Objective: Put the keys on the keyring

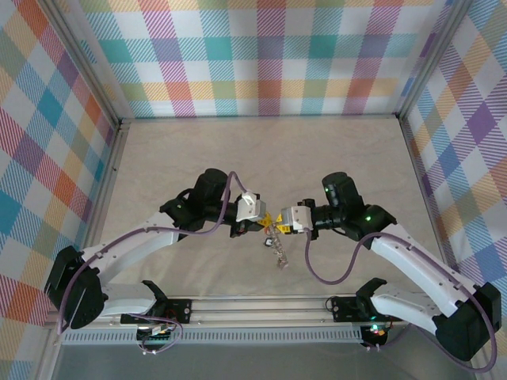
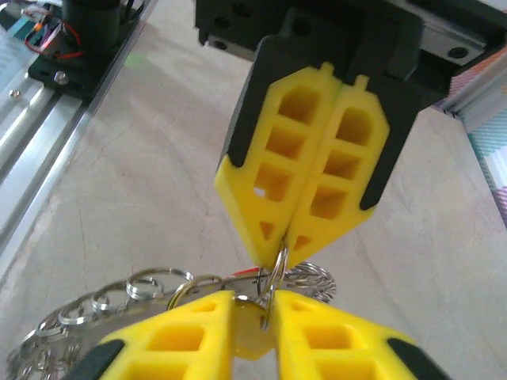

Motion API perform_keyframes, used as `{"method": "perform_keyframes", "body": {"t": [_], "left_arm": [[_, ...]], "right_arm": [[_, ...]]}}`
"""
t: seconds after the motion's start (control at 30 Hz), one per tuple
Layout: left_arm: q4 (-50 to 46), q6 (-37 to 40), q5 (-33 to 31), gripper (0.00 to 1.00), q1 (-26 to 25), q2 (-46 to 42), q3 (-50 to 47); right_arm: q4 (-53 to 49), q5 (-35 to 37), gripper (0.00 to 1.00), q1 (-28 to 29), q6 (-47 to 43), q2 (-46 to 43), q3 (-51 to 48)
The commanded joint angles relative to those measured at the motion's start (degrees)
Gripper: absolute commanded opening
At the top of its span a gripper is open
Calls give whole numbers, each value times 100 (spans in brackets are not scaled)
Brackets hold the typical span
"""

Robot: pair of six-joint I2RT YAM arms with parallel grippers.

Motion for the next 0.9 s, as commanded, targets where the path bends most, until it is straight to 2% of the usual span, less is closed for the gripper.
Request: {"method": "perform_keyframes", "body": {"t": [0.0,0.1,0.2,0.47,0.63,0.8,0.87], "left_arm": [[503,-176,312,0,107,-199,-52],[644,-280,288,0,102,-231,-116],[966,-455,256,0,113,-214,-222],[1136,-569,380,0,112,-68,-159],[1149,-605,399,0,113,-51,-163],[1123,-595,440,0,118,-118,-165],[1024,-535,525,0,127,-118,-118]], "right_arm": [[-105,-286,8,-11,-171,19,-34],[1,-210,1,-6,-144,-10,-108],[-13,-148,2,-11,-85,6,-120],[495,-426,23,4,244,121,-224],[798,-177,24,-16,581,56,-261],[1152,94,24,-198,952,-388,-544],[1207,54,27,-286,1086,-563,-663]]}}
